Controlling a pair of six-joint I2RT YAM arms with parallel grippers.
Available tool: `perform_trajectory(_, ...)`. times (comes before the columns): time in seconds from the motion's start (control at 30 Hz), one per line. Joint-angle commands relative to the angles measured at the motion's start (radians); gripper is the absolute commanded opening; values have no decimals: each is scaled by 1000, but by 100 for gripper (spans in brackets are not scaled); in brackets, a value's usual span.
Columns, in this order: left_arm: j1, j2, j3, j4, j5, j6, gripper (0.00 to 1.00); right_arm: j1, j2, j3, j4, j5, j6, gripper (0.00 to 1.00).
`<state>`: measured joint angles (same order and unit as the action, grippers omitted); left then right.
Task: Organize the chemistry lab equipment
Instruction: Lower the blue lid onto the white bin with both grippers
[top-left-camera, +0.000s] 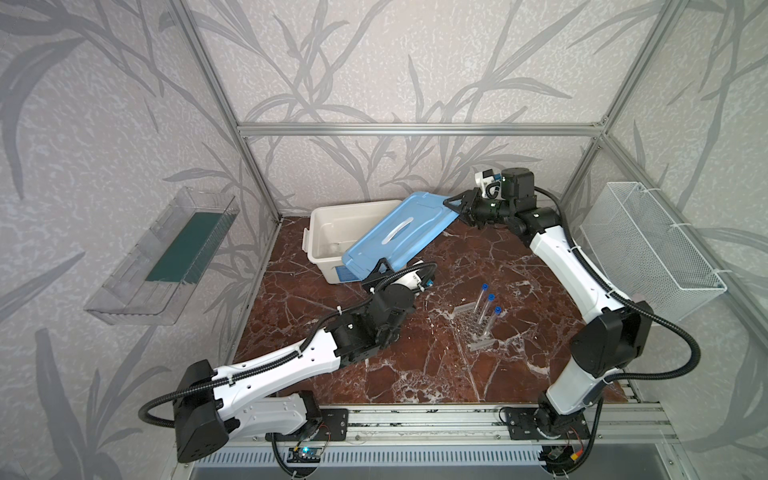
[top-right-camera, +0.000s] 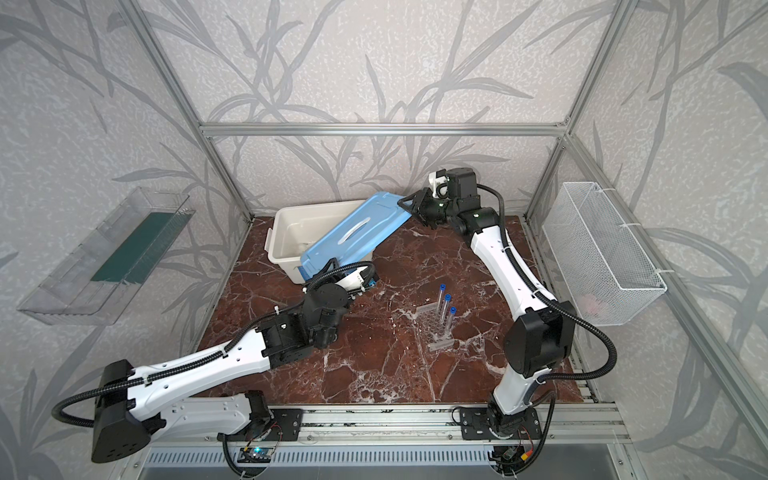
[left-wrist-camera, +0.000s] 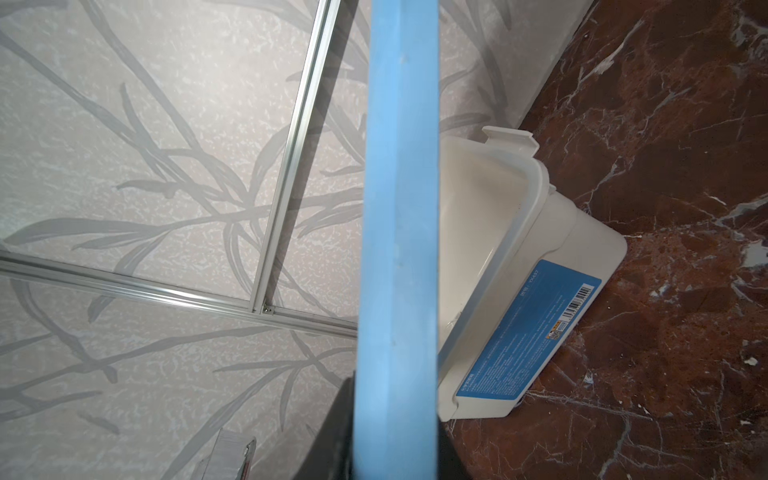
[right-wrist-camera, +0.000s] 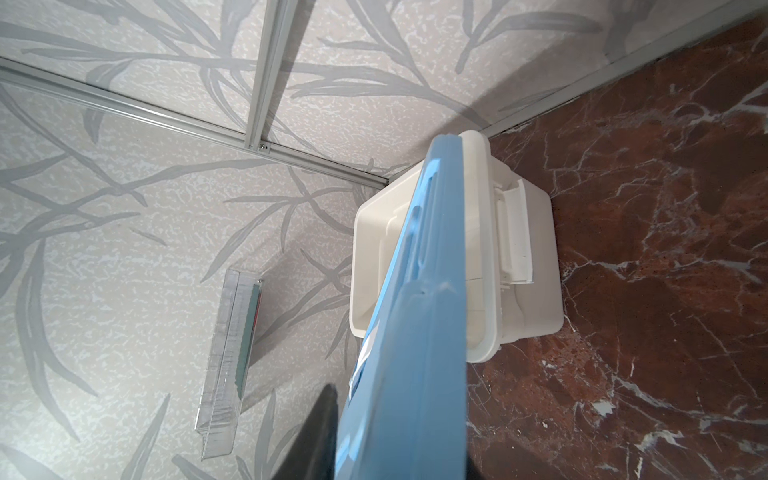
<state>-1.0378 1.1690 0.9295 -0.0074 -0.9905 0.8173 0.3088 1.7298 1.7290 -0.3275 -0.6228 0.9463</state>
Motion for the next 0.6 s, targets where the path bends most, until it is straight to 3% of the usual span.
perform_trajectory(0.0,-5,-31,25,-20,69,-188,31,16,14,-48,120,5,-31,28)
perform_trajectory(0.2,-4,-3,7,-71,150,-429,36,30,27,-111,242,32,28,23)
perform_trajectory(0.3,0,-6,-7,-58,179,-502,47,32,25,-138,287,54,43,22)
perform_trajectory(0.57,111,-76,0,-171,451,-818,62,32,25,-215,393,138,91,20)
